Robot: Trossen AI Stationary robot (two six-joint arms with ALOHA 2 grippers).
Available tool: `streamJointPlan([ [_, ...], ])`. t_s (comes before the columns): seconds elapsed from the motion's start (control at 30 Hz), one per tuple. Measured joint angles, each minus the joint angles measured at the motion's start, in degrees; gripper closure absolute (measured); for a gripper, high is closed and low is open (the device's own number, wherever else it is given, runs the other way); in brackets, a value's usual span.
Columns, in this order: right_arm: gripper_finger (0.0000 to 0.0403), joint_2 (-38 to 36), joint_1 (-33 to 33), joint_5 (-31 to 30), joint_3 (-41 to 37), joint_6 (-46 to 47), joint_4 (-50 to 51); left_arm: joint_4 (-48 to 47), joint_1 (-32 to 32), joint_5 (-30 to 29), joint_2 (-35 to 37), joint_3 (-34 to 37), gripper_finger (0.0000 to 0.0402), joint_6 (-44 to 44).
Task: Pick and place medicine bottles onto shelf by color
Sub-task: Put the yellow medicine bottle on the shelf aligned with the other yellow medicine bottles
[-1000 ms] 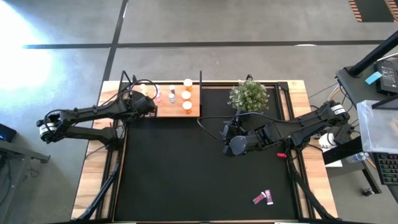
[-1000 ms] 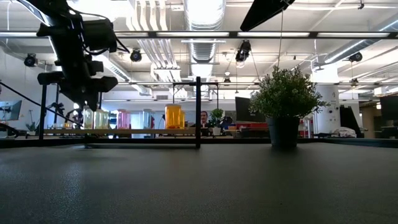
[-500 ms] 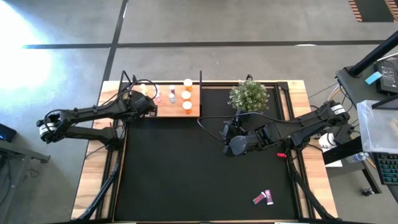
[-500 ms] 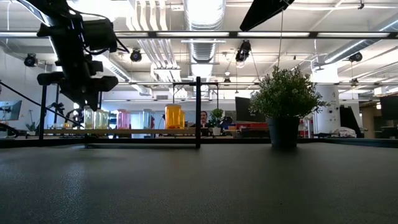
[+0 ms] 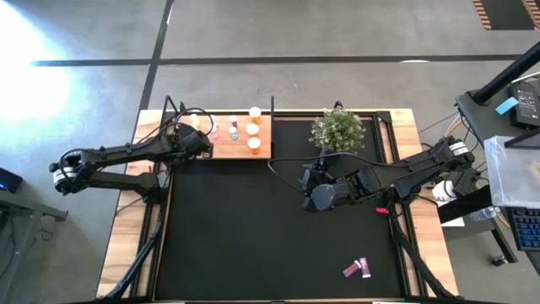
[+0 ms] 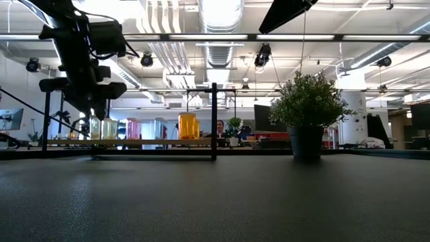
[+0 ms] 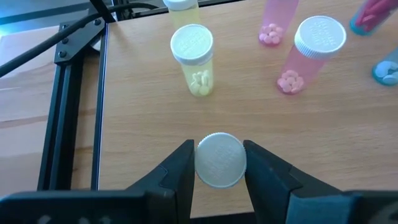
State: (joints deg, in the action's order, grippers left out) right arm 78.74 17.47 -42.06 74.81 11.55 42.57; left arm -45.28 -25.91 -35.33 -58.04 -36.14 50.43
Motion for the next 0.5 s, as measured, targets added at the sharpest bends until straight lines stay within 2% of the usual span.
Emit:
streamJointPlan([
  [0.5, 0.0199, 0.0, 0.0, 0.0, 0.0, 0.0, 0.0, 0.0, 0.0, 0.5, 0.1, 0.7, 0.0299, 0.1],
])
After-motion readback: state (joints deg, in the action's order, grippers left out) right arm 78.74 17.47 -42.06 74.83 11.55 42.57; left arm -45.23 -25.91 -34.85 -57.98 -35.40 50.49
